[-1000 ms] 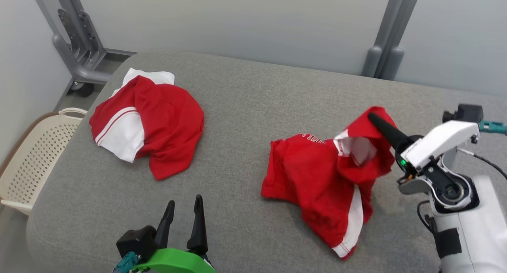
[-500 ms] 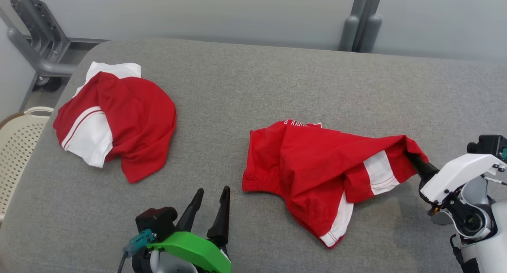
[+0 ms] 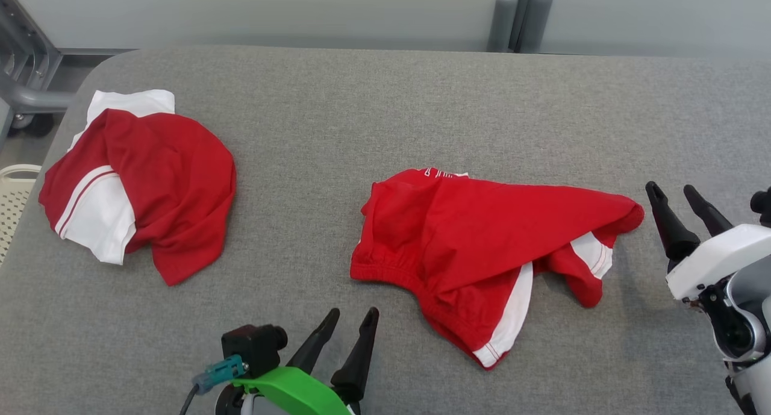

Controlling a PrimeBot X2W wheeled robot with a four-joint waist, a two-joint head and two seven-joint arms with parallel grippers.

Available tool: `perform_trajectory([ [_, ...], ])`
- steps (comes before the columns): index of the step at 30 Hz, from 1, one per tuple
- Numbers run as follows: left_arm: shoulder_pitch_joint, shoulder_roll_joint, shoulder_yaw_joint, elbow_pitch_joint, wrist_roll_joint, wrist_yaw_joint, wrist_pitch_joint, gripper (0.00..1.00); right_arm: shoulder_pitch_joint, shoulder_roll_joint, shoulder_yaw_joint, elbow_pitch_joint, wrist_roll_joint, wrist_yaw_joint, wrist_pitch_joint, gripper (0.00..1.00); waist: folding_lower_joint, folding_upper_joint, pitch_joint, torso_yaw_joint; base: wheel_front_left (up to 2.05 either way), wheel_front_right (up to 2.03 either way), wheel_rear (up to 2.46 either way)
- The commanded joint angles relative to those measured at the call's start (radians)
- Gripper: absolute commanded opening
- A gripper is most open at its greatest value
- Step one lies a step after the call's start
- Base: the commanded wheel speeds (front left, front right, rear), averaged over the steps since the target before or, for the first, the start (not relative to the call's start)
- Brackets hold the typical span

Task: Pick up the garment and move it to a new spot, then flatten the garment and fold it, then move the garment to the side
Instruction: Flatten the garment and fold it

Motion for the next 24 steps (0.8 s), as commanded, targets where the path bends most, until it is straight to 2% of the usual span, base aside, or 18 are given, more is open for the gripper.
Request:
perform_trajectory([
  [1, 0.024, 0.01, -0.007, -0.018, -0.008, 0.006, 0.009, 1.0, 0.025, -0.024, 0.019, -0.01, -0.035, 0.001, -0.049, 1.0, 0.0, 0.0, -0.001, -0.004, 0.0, 0.0, 0.0],
  [2, 0.039, 0.011, -0.014, -0.035, -0.01, 0.009, 0.015, 1.0, 0.047, -0.03, 0.027, -0.019, -0.053, 0.001, -0.098, 1.0, 0.0, 0.0, -0.007, -0.005, 0.0, 0.0, 0.0],
  [6, 0.063, 0.012, -0.026, -0.057, -0.003, 0.019, 0.016, 1.0, 0.109, -0.04, 0.047, -0.057, -0.117, 0.001, -0.183, 1.0, 0.0, 0.0, -0.013, -0.014, 0.0, 0.0, 0.0],
  [12, 0.092, 0.01, -0.058, -0.071, -0.001, 0.022, 0.03, 1.0, 0.216, 0.009, 0.052, -0.118, -0.174, 0.001, -0.253, 1.0, 0.0, 0.0, -0.018, -0.034, 0.0, 0.0, 0.0],
  [19, 0.097, -0.008, -0.084, -0.064, -0.006, 0.014, 0.035, 1.0, 0.261, 0.052, 0.061, -0.143, -0.221, 0.001, -0.249, 1.0, 0.0, 0.0, 0.006, -0.058, 0.0, 0.0, 0.0],
  [24, 0.066, -0.038, -0.11, -0.038, -0.043, -0.003, 0.072, 1.0, 0.198, 0.07, 0.061, -0.105, -0.249, 0.001, -0.198, 1.0, 0.0, 0.0, 0.048, -0.063, 0.0, 0.0, 0.0],
])
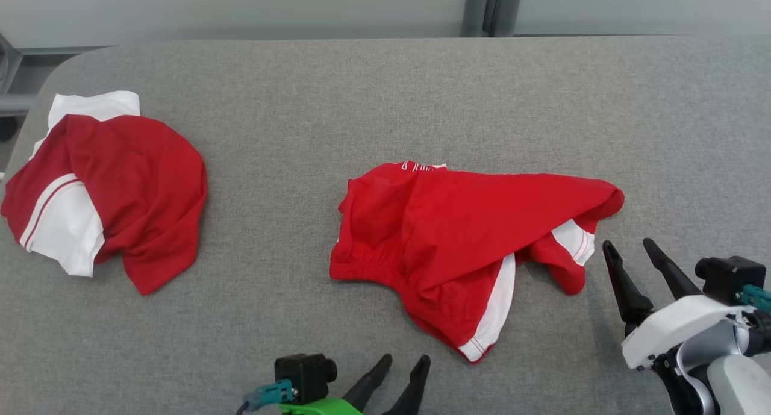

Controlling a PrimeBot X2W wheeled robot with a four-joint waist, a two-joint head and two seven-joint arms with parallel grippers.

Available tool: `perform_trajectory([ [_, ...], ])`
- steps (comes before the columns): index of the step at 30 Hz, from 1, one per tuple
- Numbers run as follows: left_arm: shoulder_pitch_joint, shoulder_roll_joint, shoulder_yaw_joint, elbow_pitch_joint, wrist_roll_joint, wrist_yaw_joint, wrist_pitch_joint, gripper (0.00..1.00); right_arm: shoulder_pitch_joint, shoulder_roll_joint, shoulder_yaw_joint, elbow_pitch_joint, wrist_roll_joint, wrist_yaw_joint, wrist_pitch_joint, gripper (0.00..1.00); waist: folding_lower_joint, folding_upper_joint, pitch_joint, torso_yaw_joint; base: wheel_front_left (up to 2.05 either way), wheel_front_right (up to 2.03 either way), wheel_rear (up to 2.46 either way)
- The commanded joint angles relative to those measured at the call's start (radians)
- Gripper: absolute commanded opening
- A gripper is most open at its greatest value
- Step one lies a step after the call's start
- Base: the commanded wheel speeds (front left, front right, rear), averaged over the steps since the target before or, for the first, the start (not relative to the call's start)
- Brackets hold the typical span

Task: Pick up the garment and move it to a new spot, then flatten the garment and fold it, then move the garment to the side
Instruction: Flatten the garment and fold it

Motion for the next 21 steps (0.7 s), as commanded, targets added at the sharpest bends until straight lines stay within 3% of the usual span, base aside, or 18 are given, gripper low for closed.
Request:
perform_trajectory([
  [1, -0.017, -0.013, -0.008, 0.01, -0.016, -0.006, 0.011, 1.0, -0.021, 0.001, 0.001, 0.012, -0.007, 0.0, 0.017, 1.0, 0.0, 0.0, 0.024, -0.003, 0.0, 0.0, 0.0],
  [7, -0.054, -0.044, -0.027, 0.061, -0.084, -0.013, 0.072, 1.0, -0.123, 0.006, 0.005, 0.067, -0.014, 0.0, 0.095, 1.0, 0.0, 0.0, 0.07, 0.006, 0.0, 0.0, 0.0],
  [15, -0.104, -0.068, -0.054, 0.087, -0.177, -0.064, 0.088, 1.0, -0.159, 0.016, 0.029, 0.118, -0.01, 0.0, 0.134, 1.0, 0.0, 0.0, 0.092, 0.012, 0.0, 0.0, 0.0],
  [21, -0.143, -0.072, -0.072, 0.133, -0.206, -0.054, 0.087, 1.0, -0.157, 0.025, 0.047, 0.119, -0.011, 0.0, 0.127, 1.0, 0.0, 0.0, 0.104, -0.002, 0.0, 0.0, 0.0],
])
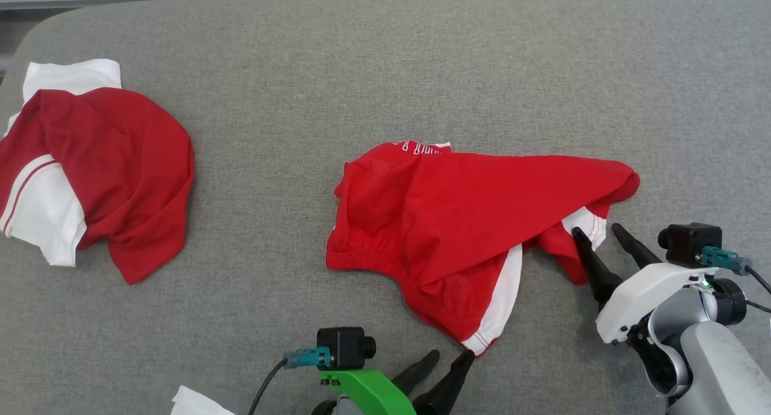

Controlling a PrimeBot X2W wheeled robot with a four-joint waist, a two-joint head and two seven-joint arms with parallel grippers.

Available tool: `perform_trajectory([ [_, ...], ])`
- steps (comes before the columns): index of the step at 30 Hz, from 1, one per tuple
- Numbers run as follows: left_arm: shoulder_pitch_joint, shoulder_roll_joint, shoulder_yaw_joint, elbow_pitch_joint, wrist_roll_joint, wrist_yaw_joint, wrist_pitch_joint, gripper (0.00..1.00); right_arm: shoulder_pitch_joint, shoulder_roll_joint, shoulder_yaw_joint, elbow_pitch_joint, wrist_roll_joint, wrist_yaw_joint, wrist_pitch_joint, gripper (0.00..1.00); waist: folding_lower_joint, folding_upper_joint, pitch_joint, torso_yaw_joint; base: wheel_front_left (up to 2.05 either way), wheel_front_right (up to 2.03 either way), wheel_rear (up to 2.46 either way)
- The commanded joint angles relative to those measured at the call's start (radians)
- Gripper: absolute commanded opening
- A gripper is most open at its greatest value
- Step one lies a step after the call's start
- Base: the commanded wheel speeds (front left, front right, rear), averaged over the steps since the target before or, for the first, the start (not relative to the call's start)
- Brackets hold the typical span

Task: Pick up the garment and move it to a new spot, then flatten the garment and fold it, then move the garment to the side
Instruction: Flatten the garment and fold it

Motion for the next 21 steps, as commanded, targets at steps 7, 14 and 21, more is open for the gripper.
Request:
perform_trajectory([
  [7, -0.081, -0.003, -0.029, 0.08, -0.03, -0.002, -0.035, 1.0, -0.021, -0.003, 0.019, -0.012, 0.002, 0.0, -0.001, 1.0, 0.0, 0.0, 0.02, -0.035, 0.0, 0.0, 0.0],
  [14, -0.148, -0.003, -0.067, 0.151, -0.056, 0.002, -0.077, 1.0, -0.022, -0.002, 0.017, -0.023, -0.001, 0.0, 0.006, 1.0, 0.0, 0.0, 0.035, -0.054, 0.0, 0.0, 0.0],
  [21, -0.179, -0.002, -0.108, 0.178, -0.084, -0.008, -0.099, 0.97, -0.013, 0.006, 0.042, -0.041, 0.026, 0.0, 0.037, 1.0, 0.0, 0.0, 0.044, -0.062, 0.0, 0.0, 0.0],
])
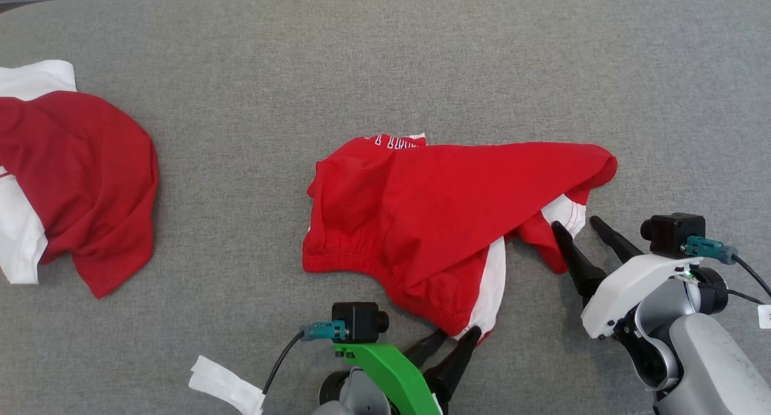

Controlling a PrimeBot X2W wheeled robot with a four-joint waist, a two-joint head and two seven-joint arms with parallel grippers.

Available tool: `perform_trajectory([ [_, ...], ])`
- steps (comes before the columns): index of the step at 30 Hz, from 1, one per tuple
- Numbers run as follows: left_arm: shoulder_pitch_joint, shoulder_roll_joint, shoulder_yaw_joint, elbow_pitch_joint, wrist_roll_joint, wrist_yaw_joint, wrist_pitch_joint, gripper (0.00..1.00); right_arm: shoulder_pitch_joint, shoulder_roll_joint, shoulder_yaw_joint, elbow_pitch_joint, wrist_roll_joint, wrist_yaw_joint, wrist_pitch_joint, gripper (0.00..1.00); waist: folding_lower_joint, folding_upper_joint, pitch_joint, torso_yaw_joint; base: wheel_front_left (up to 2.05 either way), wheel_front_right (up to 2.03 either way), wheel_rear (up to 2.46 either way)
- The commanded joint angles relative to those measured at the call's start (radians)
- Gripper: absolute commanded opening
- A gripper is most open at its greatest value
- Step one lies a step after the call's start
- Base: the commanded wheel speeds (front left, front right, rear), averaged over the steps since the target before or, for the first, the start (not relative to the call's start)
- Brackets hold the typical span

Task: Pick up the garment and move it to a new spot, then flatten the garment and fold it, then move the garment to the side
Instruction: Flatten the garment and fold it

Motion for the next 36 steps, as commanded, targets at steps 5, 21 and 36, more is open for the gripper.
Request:
perform_trajectory([
  [5, -0.04, 0.002, -0.015, 0.022, -0.019, -0.011, -0.036, 0.35, 0.002, 0.005, -0.002, -0.02, 0.044, 0.0, 0.024, 1.0, 0.0, -0.0001, 0.004, -0.004, 0.0, 0.0, 0.0],
  [21, -0.107, 0.002, -0.091, 0.074, -0.089, -0.028, -0.127, 0.0, -0.05, 0.026, 0.007, 0.041, 0.289, 0.0, 0.112, 0.0, 0.0, -0.0001, -0.012, 0.028, 0.0, 0.0, 0.0],
  [36, -0.104, 0.482, 0.032, -0.531, -0.184, -0.002, 0.137, 0.0, 0.066, -0.367, -0.092, -0.493, 0.738, 0.001, 0.394, 0.0, 0.0, -0.0001, -0.127, 0.024, 0.0, 0.0, 0.0],
])
